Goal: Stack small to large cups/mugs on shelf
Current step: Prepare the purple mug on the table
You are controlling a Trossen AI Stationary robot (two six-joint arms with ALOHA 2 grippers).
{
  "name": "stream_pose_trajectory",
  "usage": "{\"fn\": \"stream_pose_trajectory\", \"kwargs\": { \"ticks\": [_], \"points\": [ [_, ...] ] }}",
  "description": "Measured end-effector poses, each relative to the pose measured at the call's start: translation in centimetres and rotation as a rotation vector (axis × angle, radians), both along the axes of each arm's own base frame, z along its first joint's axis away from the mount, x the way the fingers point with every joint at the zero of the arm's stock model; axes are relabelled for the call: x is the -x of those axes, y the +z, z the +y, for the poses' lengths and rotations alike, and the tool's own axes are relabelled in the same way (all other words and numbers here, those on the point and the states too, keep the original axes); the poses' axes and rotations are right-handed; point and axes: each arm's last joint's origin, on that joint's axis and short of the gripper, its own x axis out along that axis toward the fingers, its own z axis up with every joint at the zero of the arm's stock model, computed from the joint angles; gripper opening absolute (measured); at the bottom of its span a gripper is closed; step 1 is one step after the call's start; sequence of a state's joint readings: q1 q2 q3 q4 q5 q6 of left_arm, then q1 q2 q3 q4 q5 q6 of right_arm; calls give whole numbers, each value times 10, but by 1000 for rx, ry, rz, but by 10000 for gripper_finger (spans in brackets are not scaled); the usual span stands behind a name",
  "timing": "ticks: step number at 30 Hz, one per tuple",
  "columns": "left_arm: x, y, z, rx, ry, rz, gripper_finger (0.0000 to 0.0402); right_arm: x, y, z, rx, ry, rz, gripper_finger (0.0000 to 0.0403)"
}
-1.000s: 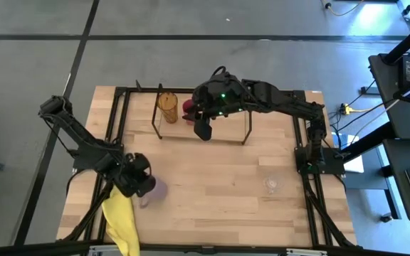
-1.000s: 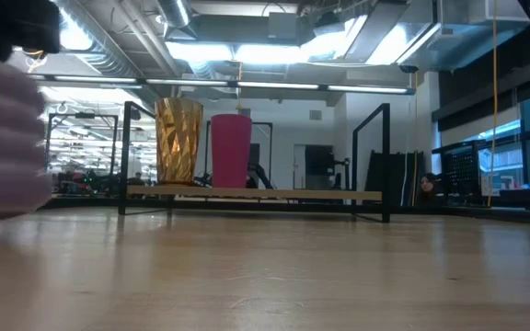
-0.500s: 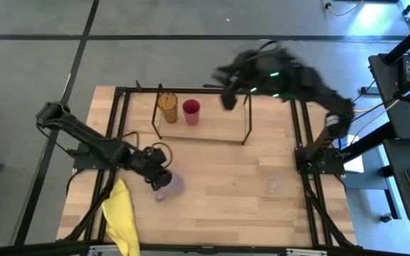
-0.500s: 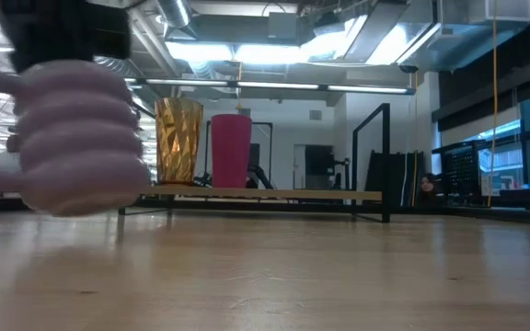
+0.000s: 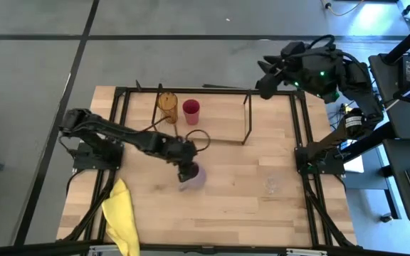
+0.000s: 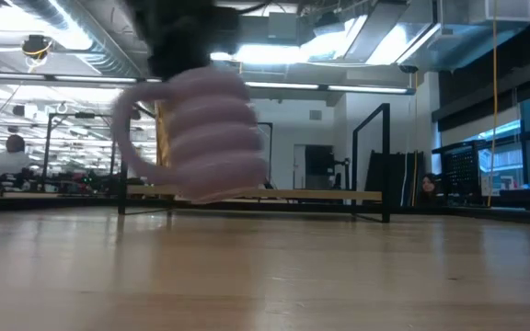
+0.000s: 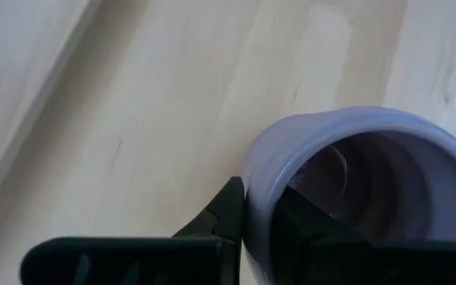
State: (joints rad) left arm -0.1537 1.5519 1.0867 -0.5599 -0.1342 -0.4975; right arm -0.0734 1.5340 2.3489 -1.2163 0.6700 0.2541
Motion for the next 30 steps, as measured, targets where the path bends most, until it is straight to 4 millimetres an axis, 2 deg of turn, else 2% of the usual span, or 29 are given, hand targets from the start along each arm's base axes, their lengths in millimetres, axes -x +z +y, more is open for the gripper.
{"fn": "stream_pose_trajectory", "kwargs": {
  "ticks": [7,13,17,22,30],
  "points": [
    [-54,5,14,-27,-75,0,28,4,-1,-1,23,-67,19,119],
    [-83,1,16,-43,-80,116,28,4,-1,-1,22,-68,20,119],
    [-93,1,15,-12,-3,166,28,4,-2,-1,10,-73,16,119],
    [-105,8,15,26,123,121,28,1,-6,-2,4,-76,36,119],
    [-110,0,12,71,255,127,29,-14,-22,-2,-31,-84,77,119]
  ]
}}
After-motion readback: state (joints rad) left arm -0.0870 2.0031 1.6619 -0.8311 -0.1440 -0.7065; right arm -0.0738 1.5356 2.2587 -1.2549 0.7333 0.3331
